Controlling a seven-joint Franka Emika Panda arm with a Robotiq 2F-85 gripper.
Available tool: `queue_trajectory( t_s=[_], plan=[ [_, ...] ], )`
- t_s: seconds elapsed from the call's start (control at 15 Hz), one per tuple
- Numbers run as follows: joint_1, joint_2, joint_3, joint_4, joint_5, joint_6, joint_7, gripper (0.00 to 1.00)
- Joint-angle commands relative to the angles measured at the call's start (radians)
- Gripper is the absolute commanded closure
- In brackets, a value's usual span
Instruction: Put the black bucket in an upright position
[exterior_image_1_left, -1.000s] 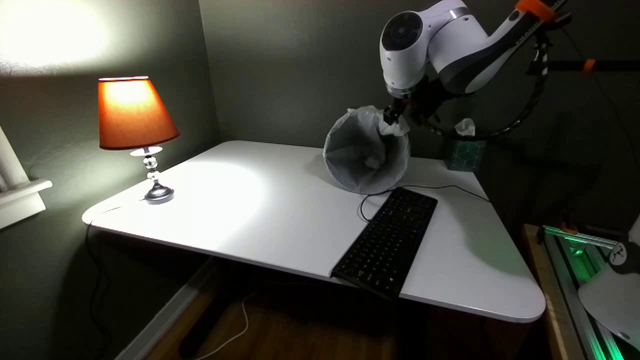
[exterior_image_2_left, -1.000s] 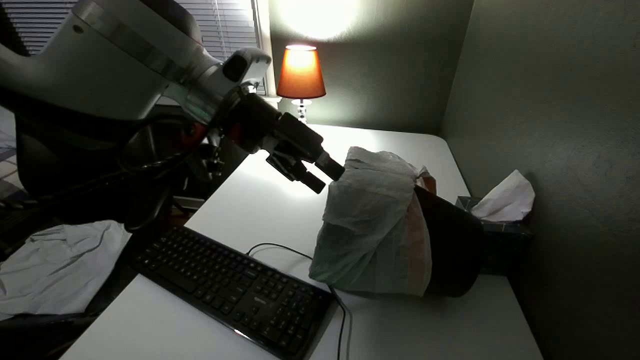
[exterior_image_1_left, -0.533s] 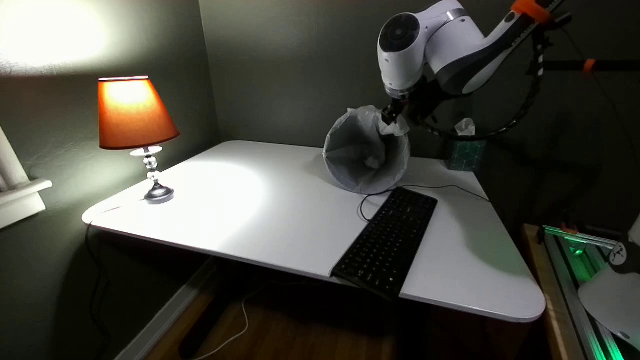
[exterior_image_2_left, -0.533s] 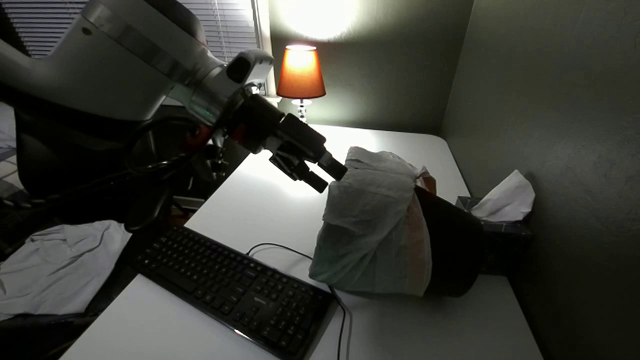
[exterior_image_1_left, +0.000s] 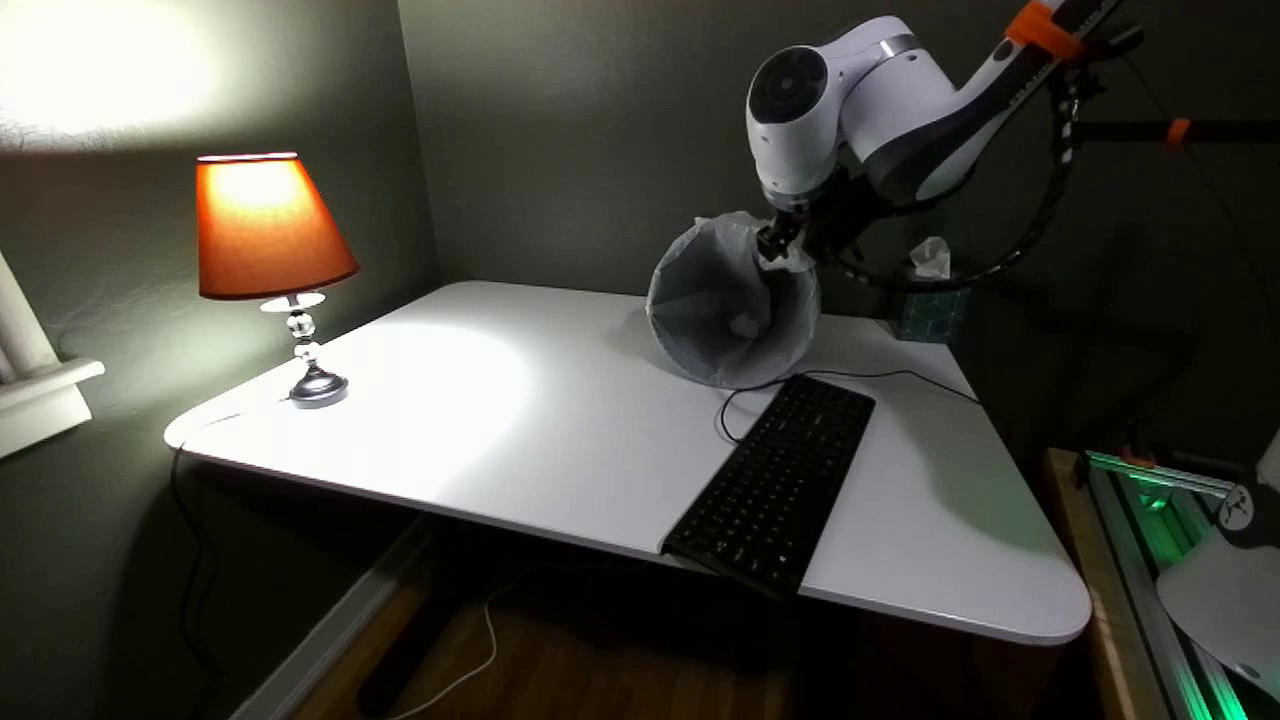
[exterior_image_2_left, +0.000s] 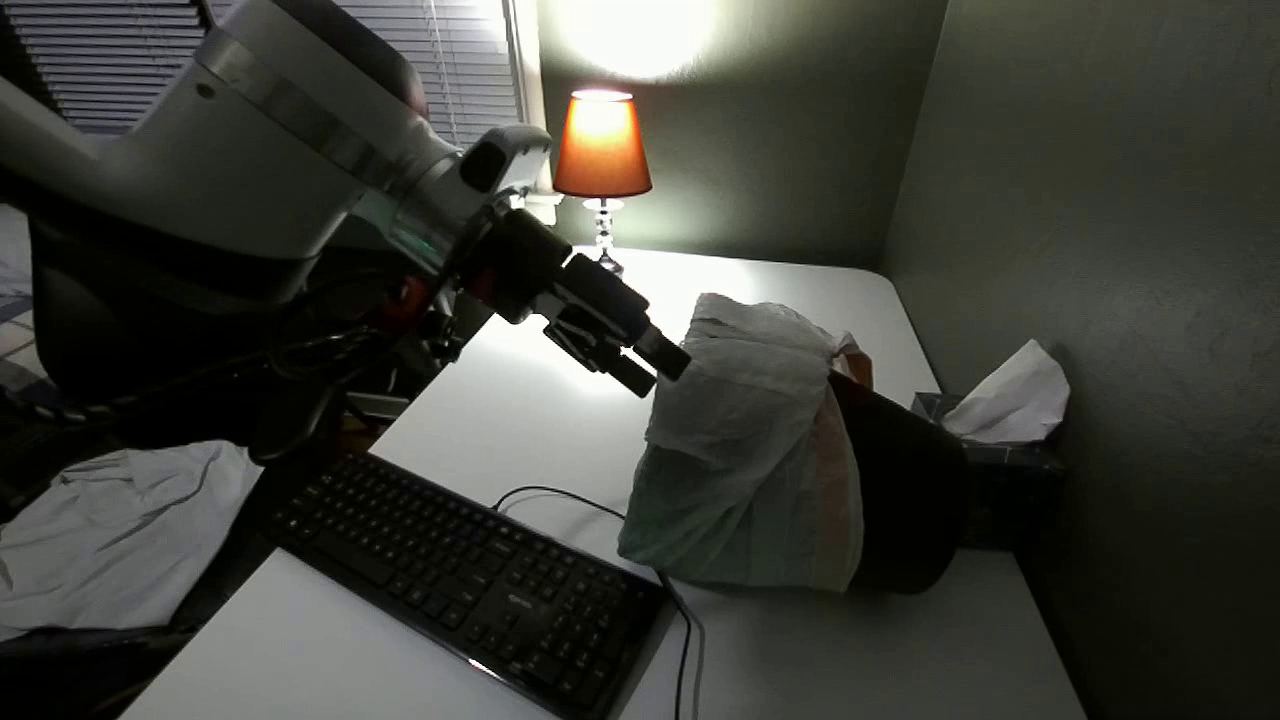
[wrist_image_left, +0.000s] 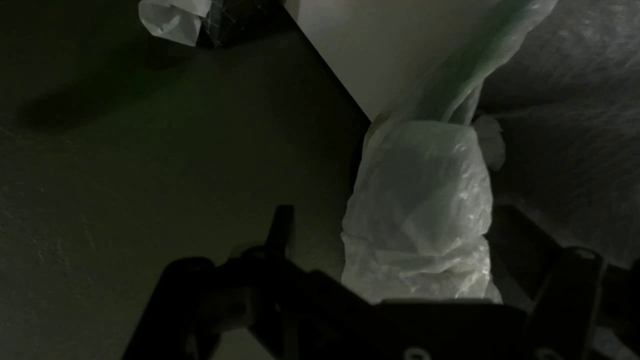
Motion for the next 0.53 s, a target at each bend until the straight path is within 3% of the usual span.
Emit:
queue_trajectory(
  t_s=[0.0,0.33,0.4,0.47],
  plan=[
    [0.020,0.069,-0.012,0.037,-0.046,-0.004,0.102,0.00],
    [0.019,0.134,-0.017,0.083,-0.112,-0.019,0.189,0.00],
    [0.019,0.146,-0.017,0.091,-0.119,-0.019,0.198,0.10],
    [0.018,0.158,-0.018,0.098,-0.128,-0.020,0.208,0.27]
  ],
)
